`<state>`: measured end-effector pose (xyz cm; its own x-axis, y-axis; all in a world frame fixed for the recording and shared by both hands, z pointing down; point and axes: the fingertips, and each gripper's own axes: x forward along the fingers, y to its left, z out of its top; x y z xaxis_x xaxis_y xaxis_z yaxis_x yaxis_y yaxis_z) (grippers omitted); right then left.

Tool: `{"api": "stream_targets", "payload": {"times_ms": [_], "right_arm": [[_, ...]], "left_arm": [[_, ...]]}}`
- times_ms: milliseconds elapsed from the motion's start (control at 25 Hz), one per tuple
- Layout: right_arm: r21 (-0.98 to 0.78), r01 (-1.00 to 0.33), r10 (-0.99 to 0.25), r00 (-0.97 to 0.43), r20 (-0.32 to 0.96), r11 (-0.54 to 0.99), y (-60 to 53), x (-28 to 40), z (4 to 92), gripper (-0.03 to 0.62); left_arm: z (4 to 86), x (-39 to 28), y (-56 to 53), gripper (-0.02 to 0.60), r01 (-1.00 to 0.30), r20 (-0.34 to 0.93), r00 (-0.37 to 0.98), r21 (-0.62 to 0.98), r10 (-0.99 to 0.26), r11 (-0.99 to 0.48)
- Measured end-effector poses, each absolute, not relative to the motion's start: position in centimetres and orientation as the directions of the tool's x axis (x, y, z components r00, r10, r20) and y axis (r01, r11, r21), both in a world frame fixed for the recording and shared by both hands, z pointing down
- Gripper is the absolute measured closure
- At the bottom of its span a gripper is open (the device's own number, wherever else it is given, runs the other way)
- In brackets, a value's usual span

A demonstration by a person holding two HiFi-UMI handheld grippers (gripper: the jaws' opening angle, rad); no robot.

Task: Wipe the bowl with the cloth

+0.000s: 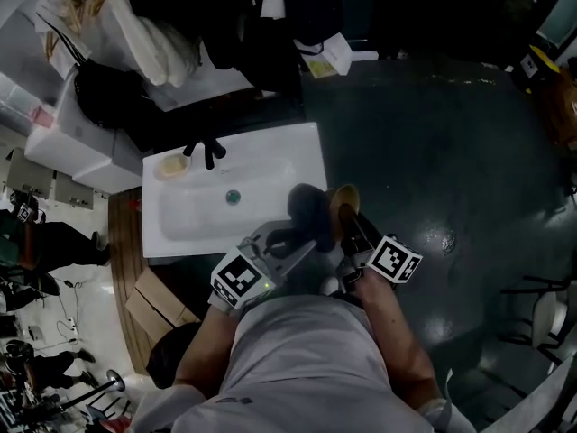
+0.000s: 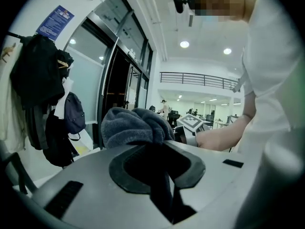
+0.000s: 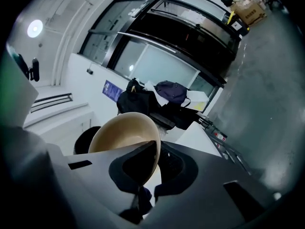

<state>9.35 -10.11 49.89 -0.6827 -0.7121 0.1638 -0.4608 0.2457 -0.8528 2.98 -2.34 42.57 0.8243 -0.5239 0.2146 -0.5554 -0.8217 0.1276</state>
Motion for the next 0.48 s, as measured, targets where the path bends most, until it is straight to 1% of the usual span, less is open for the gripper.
{"api": "stream_targets", "payload": {"times_ms": [120, 240, 320, 400, 480], "right_arm": [[-0.919, -0.367, -0.730, -0.666, 0.151, 0.145, -10.5, 8.2, 49.9, 0.563], [-0.953, -0.300, -0.746, -0.643, 0.174, 0.037, -10.5, 7.8, 51.0, 0.563], [-0.966, -0.256, -0.760, -0.635, 0.139, 0.037, -10.9, 7.6, 50.7, 0.563], [-0.963, -0.265, -0.770, -0.625, 0.129, 0.054, -11.4, 7.6, 50.3, 0.563], [-0.959, -0.275, -0.780, -0.615, 0.119, 0.071, -11.8, 7.7, 49.7, 0.563]], "left_arm": [[42.9, 1.5, -3.3, 0.512, -0.567, 0.170, 0.822, 0.147, -0.544, -0.811], [43.9, 1.3, -3.4, 0.512, -0.538, 0.165, 0.841, 0.145, -0.516, -0.830], [44.2, 1.4, -3.6, 0.512, -0.517, 0.162, 0.854, 0.152, -0.495, -0.843], [44.5, 1.4, -4.0, 0.512, -0.506, 0.157, 0.861, 0.175, -0.483, -0.845], [45.1, 1.5, -4.3, 0.512, -0.490, 0.181, 0.869, 0.182, -0.461, -0.853]]}}
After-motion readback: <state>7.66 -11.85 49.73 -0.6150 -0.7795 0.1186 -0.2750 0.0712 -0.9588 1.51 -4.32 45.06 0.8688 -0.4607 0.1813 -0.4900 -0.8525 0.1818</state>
